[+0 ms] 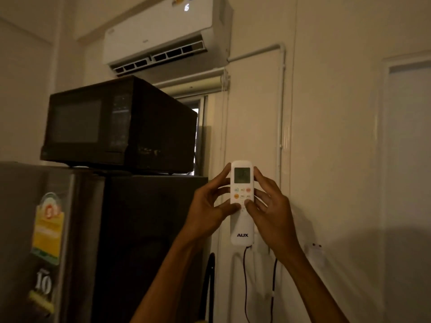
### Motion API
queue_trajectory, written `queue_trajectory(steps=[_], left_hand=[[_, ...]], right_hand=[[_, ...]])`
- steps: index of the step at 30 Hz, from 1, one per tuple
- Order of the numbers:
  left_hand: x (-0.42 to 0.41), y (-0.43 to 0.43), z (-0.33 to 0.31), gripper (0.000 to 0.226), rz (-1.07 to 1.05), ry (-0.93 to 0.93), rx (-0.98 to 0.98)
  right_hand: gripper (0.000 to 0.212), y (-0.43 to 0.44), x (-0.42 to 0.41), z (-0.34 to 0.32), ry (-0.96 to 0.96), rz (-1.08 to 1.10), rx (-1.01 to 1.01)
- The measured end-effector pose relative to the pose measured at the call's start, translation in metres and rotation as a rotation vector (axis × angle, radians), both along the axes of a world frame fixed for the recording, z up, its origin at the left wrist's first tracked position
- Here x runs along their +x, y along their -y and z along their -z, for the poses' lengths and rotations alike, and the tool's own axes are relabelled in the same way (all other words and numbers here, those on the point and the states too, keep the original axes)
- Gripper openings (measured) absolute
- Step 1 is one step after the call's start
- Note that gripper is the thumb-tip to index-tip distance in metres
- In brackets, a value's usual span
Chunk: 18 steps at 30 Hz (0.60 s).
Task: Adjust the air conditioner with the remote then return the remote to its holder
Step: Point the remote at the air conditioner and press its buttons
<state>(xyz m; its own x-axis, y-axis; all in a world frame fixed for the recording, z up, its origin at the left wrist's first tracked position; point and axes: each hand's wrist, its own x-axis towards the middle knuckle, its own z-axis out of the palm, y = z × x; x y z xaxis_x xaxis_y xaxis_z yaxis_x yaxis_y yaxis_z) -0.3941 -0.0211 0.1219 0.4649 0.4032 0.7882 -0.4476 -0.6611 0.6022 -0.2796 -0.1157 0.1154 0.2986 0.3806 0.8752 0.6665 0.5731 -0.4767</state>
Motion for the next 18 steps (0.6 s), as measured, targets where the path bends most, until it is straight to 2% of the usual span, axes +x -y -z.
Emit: queue_trajectory(steps=[10, 18], left_hand=[[-0.125, 0.057, -0.012, 0.090, 0.136, -0.040, 0.011], [-0.213, 0.106, -0.011, 0.090, 0.141, -0.064, 0.023]], right_hand=[[0.063, 0.059, -0.118, -0.015, 0.015, 0.015, -0.012], [0.067, 0.111, -0.196, -0.014, 0.036, -0.040, -0.072]])
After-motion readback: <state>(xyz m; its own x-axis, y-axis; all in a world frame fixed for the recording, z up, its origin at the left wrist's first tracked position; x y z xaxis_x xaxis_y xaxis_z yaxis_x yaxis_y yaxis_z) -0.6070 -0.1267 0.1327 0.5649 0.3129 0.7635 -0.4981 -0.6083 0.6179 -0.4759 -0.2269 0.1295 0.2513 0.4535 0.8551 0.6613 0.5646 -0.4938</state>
